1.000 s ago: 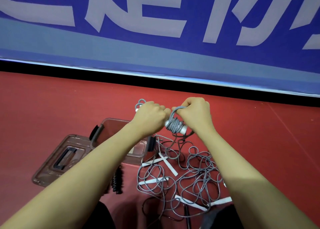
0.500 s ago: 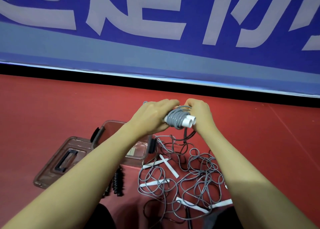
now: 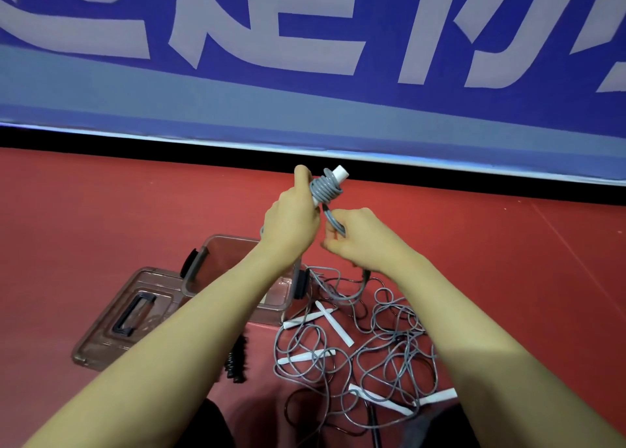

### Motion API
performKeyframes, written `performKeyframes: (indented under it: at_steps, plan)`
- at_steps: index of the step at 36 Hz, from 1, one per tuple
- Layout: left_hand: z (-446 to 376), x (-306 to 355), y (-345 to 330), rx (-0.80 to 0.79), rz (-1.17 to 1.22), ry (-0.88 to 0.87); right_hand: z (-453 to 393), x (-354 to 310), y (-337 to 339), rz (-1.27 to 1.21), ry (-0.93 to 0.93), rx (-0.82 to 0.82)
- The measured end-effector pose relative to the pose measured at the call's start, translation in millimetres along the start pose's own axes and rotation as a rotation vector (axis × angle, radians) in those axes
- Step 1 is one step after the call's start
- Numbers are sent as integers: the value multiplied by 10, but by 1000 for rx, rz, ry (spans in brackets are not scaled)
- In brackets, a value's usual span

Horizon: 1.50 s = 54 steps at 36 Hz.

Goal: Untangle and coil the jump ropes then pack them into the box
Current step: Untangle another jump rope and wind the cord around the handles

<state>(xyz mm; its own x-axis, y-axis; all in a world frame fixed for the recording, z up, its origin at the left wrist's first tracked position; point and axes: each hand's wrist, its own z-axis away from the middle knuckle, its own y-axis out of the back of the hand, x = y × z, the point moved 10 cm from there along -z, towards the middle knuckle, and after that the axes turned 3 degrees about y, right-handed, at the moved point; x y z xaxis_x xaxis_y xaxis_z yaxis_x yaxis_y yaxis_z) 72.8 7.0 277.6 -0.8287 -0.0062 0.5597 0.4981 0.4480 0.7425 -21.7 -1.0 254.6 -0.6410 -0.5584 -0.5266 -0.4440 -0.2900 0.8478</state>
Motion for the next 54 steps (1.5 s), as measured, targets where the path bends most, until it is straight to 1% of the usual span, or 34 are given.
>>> performKeyframes:
  at_steps: [3, 5, 6, 8, 10, 11, 13, 14, 16, 18, 21, 22, 23, 25, 27, 29, 33, 38, 42, 45, 47, 49, 52, 54]
  plan:
    - [-21, -83, -33, -24, -128, 46, 31, -88, 23, -21, 64, 1]
    - [-25, -118, -61, -51, -265, 58, 46, -155, 70, 9, 108, 23]
    - [-18, -135, -86, -73, -341, 65, 47, -190, 84, 70, 136, 27]
    - [-5, -154, -158, -128, -481, 57, 50, -262, 117, 318, 191, 54]
    - [14, -162, -232, -184, -597, 30, 77, -365, 181, 542, 272, 189]
    - [27, -160, -260, -204, -641, 12, 109, -413, 211, 570, 287, 255]
    - [58, -125, -326, -229, -703, -50, 172, -475, 282, 538, 286, 348]
    - [72, -99, -366, -240, -728, -91, 168, -460, 277, 511, 262, 347]
    - [86, -59, -428, -256, -756, -158, 120, -364, 281, 484, 153, 316]
    - [82, -47, -435, -259, -753, -184, 74, -203, 271, 472, 48, 251]
    - [68, -48, -425, -259, -717, -206, 53, -135, 236, 452, 20, 213]
    - [69, -22, -408, -228, -675, -241, 49, -121, 239, 433, 10, 219]
    - [79, 50, -372, -184, -624, -311, 45, -98, 241, 409, -5, 223]
    - [118, 191, -321, -112, -613, -466, 59, -63, 276, 369, -31, 246]
    - [129, 242, -234, 4, -622, -560, 68, -9, 320, 298, -60, 277]
    - [148, 217, -224, 38, -627, -576, 91, 48, 361, 203, -100, 307]
    - [198, 293, -149, 114, -575, -638, 105, 137, 386, 96, -171, 325]
    - [287, 383, -124, 141, -503, -742, 121, 380, 342, -148, -286, 325]
    - [310, 413, -96, 142, -463, -792, 114, 500, 281, -175, -341, 289]
    - [348, 468, -46, 179, -392, -833, 87, 522, 261, -159, -325, 269]
    - [356, 506, 24, 197, -304, -825, 75, 518, 268, -111, -311, 253]
    - [321, 514, 84, 164, -216, -764, 67, 478, 277, 18, -299, 210]
    - [204, 429, 163, 124, -103, -552, 65, 358, 314, 185, -272, 187]
    - [157, 364, 205, 115, -20, -405, 88, 305, 341, 200, -253, 247]
